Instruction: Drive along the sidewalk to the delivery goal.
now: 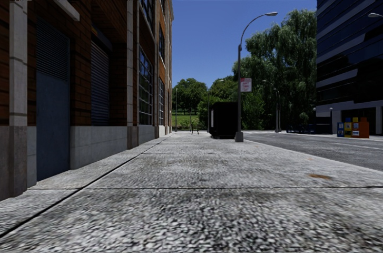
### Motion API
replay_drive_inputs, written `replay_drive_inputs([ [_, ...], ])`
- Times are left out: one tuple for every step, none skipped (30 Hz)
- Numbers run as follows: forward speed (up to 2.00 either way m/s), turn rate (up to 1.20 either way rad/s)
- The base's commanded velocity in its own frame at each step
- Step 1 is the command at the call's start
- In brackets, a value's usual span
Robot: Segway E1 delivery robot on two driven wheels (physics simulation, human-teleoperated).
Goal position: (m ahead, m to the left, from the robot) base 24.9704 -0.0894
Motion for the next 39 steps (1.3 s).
replay_drive_inputs([
  [2.0,0.0],
  [2.0,0.0],
  [2.0,0.0],
  [2.0,0.0],
  [2.0,0.0],
  [2.0,0.0],
  [2.0,0.0],
  [2.0,0.0],
  [2.0,0.0],
  [2.0,0.0],
  [2.0,0.0],
  [2.0,0.0],
  [2.0,0.0],
  [2.0,0.0],
  [2.0,0.0],
  [2.0,0.0],
  [2.0,0.0],
  [2.0,0.0],
  [2.0,0.0],
  [2.0,0.0],
  [2.0,0.0],
  [2.0,0.0],
  [2.0,0.0],
  [2.0,0.0],
  [2.0,0.0],
  [2.0,0.0],
  [2.0,0.0],
  [2.0,0.0],
  [2.0,0.0],
  [2.0,0.0],
  [2.0,0.0],
  [2.0,0.0],
  [2.0,0.0],
  [2.0,0.0],
  [2.0,0.0],
  [2.0,0.0],
  [2.0,0.0],
  [2.0,0.0],
  [2.0,0.0],
])
